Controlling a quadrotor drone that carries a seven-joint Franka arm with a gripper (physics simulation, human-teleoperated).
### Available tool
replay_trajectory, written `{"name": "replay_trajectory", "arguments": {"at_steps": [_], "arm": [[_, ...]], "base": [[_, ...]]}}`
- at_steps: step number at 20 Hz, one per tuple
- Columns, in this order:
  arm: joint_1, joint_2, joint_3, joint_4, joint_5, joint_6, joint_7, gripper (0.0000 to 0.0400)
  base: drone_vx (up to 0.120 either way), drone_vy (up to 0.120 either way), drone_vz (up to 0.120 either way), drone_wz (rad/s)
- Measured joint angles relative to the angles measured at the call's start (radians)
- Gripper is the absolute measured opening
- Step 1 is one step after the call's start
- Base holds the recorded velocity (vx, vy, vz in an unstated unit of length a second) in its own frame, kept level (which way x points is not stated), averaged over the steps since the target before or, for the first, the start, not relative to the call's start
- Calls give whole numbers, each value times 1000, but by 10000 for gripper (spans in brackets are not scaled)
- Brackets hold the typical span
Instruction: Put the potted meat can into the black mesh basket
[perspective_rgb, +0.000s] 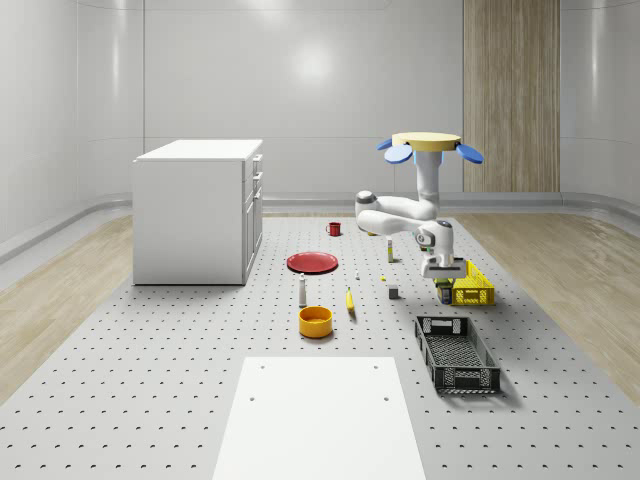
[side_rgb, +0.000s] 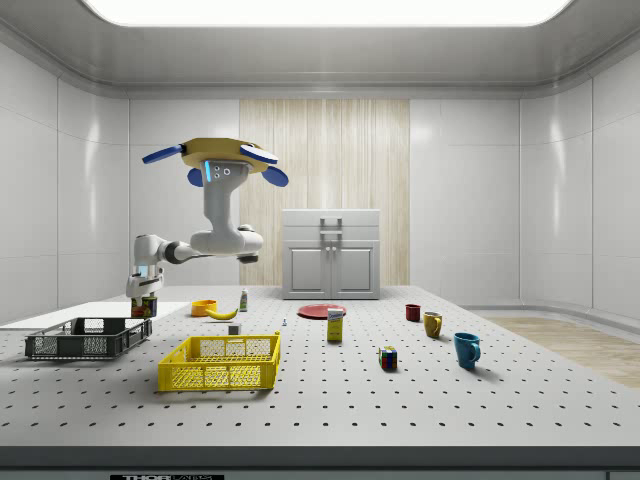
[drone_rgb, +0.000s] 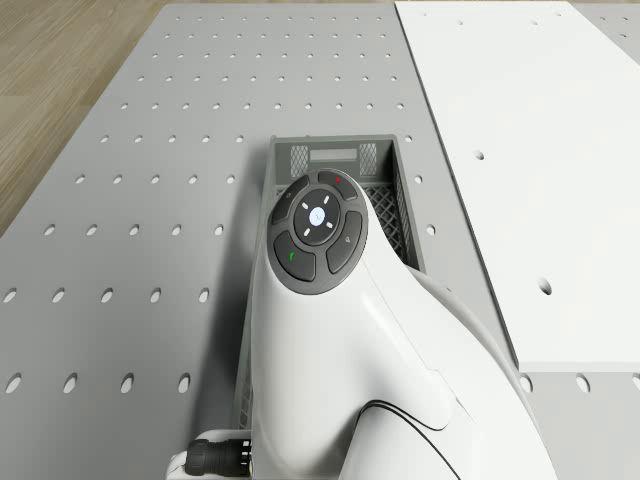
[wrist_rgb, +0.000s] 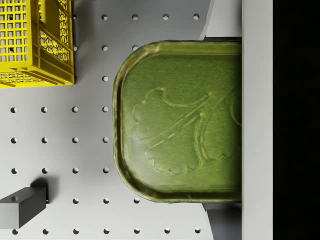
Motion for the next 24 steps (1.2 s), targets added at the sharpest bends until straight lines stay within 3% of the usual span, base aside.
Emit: {"name": "replay_trajectory", "arguments": {"at_steps": [24], "arm": [[-1, -5, 1, 0, 2, 5, 1, 286]], "base": [[120, -20, 0, 0]]}}
